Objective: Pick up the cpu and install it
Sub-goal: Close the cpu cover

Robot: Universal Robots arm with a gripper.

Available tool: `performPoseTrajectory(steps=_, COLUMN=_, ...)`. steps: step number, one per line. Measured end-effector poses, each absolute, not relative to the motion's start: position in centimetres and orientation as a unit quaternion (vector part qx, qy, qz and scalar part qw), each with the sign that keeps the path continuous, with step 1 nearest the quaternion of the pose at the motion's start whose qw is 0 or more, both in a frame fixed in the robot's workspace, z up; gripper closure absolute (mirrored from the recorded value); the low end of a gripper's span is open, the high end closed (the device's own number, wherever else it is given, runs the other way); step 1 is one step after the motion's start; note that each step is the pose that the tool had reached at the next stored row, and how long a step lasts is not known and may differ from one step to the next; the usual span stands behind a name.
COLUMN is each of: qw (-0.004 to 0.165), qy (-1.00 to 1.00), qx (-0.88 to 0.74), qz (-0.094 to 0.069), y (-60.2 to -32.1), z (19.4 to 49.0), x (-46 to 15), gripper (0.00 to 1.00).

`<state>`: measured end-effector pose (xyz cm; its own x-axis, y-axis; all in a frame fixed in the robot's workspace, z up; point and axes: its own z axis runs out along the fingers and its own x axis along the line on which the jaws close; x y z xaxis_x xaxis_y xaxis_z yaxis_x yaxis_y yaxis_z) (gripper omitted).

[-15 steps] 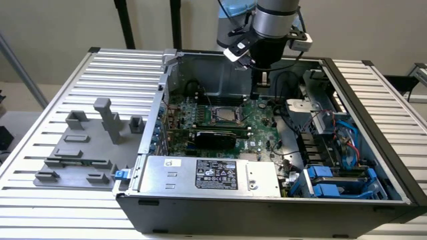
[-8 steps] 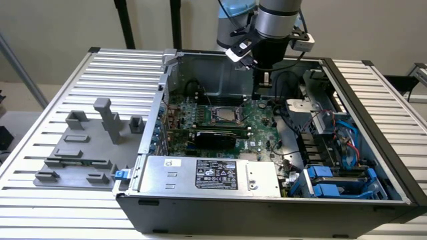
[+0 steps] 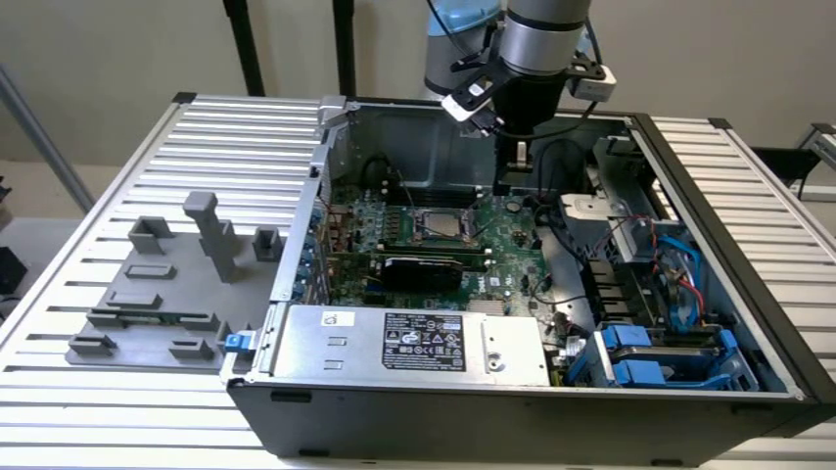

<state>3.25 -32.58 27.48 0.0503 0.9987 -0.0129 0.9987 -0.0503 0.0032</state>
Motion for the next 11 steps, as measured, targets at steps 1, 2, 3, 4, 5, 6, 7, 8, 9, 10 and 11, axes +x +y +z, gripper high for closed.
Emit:
performPoseTrajectory(steps=1, qw=0.006, qy=0.689, qx=0.725, qz=-0.004, y=-32.6, z=27.5, x=3.3, gripper=0.89)
performPoseTrajectory(steps=2, qw=0.006, qy=0.689, qx=0.725, qz=-0.003, y=-32.6, z=27.5, x=3.3, gripper=0.89)
performPoseTrajectory(steps=3, qw=0.006, qy=0.689, qx=0.725, qz=-0.003, y=-32.6, z=27.5, x=3.3, gripper=0.89)
performPoseTrajectory(steps=4, qw=0.007, qy=0.689, qx=0.725, qz=-0.003, y=-32.6, z=27.4, x=3.3, gripper=0.89)
performPoseTrajectory(steps=5, qw=0.007, qy=0.689, qx=0.725, qz=-0.002, y=-32.6, z=27.4, x=3.4, gripper=0.89)
performPoseTrajectory(steps=6, qw=0.008, qy=0.689, qx=0.725, qz=-0.002, y=-32.6, z=27.4, x=3.5, gripper=0.89)
performPoseTrajectory(steps=7, qw=0.008, qy=0.689, qx=0.725, qz=-0.002, y=-32.6, z=27.4, x=3.7, gripper=0.89)
performPoseTrajectory(steps=8, qw=0.008, qy=0.689, qx=0.725, qz=-0.001, y=-32.6, z=27.4, x=4.0, gripper=0.89)
performPoseTrajectory(steps=9, qw=0.008, qy=0.689, qx=0.725, qz=-0.001, y=-32.6, z=27.4, x=4.3, gripper=0.89)
performPoseTrajectory(steps=10, qw=0.008, qy=0.689, qx=0.725, qz=-0.001, y=-32.6, z=27.3, x=4.4, gripper=0.89)
performPoseTrajectory(steps=11, qw=0.009, qy=0.689, qx=0.725, qz=-0.001, y=-32.6, z=27.3, x=4.5, gripper=0.89)
